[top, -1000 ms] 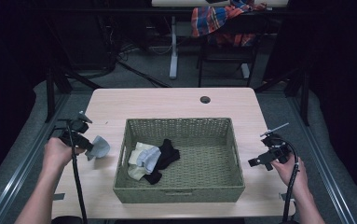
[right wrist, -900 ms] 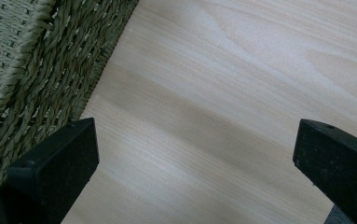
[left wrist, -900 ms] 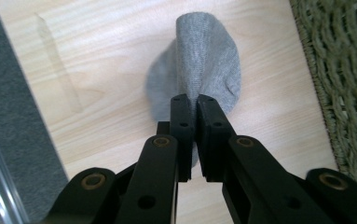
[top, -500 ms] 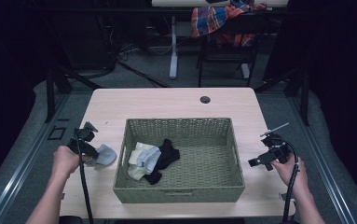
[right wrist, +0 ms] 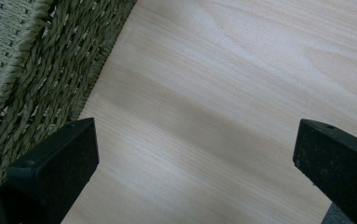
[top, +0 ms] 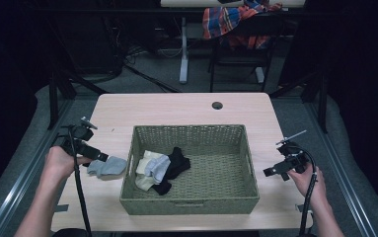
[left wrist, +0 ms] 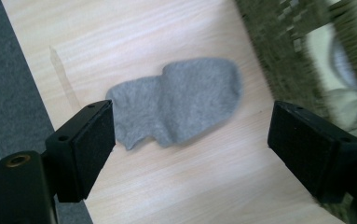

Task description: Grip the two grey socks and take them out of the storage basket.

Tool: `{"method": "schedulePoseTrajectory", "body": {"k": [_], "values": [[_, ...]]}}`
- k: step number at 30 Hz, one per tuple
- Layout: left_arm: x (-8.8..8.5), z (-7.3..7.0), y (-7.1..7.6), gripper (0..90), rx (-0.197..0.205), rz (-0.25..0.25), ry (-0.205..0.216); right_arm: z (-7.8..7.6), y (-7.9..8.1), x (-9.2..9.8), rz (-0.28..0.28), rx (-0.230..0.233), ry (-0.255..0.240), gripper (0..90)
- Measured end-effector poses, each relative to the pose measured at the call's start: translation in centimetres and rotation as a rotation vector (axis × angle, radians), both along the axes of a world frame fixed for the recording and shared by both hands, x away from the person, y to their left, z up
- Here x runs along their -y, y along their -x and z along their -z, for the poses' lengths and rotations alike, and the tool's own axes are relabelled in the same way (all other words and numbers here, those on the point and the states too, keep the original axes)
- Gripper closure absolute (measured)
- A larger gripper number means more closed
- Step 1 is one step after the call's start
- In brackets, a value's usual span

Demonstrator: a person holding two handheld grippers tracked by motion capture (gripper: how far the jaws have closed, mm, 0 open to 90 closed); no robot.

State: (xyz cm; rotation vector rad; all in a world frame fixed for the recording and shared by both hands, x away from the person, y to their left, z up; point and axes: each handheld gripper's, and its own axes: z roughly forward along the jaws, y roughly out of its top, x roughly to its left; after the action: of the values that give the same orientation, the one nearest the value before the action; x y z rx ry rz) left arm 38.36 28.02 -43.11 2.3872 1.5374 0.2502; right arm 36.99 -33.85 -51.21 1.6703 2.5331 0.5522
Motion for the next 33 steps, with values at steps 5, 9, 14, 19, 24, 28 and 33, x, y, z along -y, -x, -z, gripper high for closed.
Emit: {"method": "schedulePoseTrajectory", "body": {"k": [5,9,14,19,24,28,33], "values": [[2.1,-2.1,0.2,9.8,0.044,0.056,-0.014,0.0,0.0,0.1,-0.002,-0.001,0.002,0.0],[4.2,-3.0,0.2,7.8,0.056,0.109,-0.017,0.0,0.1,0.1,0.012,0.007,-0.004,0.0],[6.7,-3.7,0.1,6.5,0.072,0.158,-0.015,-0.1,0.1,-0.1,0.008,0.010,0.009,0.0],[9.0,-4.0,0.0,4.9,0.074,0.205,-0.009,-0.2,0.2,-0.1,0.004,0.005,-0.014,0.0],[11.1,-3.7,-0.3,3.8,0.073,0.249,-0.007,-0.2,0.3,0.0,0.004,0.007,-0.001,0.0],[12.6,-3.3,-0.4,2.2,0.063,0.277,-0.008,-0.2,0.3,0.0,0.008,0.005,-0.005,0.0],[14.0,-2.4,-0.6,0.0,0.040,0.306,-0.018,-0.2,0.3,0.0,0.006,0.008,-0.004,0.0]]}}
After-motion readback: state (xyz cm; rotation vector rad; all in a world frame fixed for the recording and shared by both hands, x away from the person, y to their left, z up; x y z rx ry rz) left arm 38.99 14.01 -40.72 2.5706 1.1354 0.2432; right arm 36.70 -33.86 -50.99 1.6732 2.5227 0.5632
